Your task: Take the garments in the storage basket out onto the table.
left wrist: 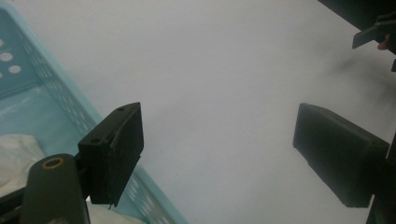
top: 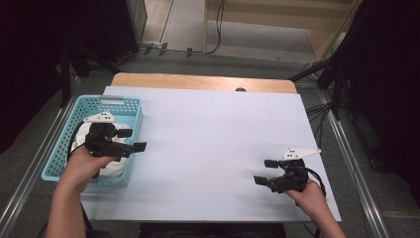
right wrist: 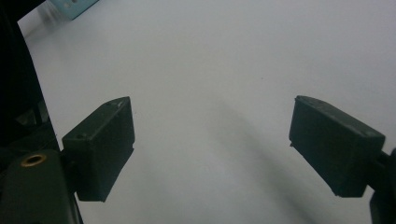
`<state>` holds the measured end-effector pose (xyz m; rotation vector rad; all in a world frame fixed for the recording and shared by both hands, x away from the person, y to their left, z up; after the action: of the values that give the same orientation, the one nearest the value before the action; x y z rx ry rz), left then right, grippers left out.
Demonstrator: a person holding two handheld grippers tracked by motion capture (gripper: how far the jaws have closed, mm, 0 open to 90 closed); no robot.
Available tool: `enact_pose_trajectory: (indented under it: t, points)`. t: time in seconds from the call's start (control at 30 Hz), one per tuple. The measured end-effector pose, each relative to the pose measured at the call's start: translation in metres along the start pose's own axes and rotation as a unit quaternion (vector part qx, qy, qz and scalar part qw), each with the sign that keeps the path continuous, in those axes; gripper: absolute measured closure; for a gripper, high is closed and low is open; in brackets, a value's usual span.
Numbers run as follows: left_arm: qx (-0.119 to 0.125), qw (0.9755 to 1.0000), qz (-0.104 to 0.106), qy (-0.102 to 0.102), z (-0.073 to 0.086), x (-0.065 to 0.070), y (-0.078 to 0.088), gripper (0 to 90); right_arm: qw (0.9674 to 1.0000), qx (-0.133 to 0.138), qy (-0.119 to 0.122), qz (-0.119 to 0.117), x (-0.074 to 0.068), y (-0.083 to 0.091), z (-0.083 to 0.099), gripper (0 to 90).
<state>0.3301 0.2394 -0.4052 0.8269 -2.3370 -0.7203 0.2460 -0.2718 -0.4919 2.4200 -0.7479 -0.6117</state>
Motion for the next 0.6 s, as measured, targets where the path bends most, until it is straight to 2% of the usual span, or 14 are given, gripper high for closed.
enact_pose_trajectory:
  t: [0.17,0.23,0.5,0.6]
  points:
    - [-0.001,0.9999,-0.014,0.003,0.002,-0.008,0.005,16.6,1.0,-0.002,-0.001,0.0,0.0,0.0,0.0,12.7]
    - [-0.006,0.9996,-0.028,0.002,0.004,-0.013,0.009,16.6,1.0,-0.002,0.0,-0.001,0.0,0.0,0.0,12.7]
    - [0.009,0.9987,-0.048,0.017,0.011,-0.025,0.025,16.5,1.0,-0.006,0.0,-0.001,-0.001,-0.001,-0.001,12.7]
    - [-0.001,0.9971,-0.074,0.018,0.013,-0.029,0.028,16.5,1.0,-0.006,0.004,-0.002,-0.001,-0.002,-0.001,12.7]
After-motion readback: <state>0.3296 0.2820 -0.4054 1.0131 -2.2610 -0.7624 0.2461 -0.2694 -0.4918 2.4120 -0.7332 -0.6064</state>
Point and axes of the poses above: each handheld gripper's, and its own axes: y roughly backward along the jaws, z roughly out of its underside, x roughly to its right, the point moved 1 cm from there along -y, roughly forward along the jaws, and after that the axes turned 6 degrees about y, right-handed, at the moved point
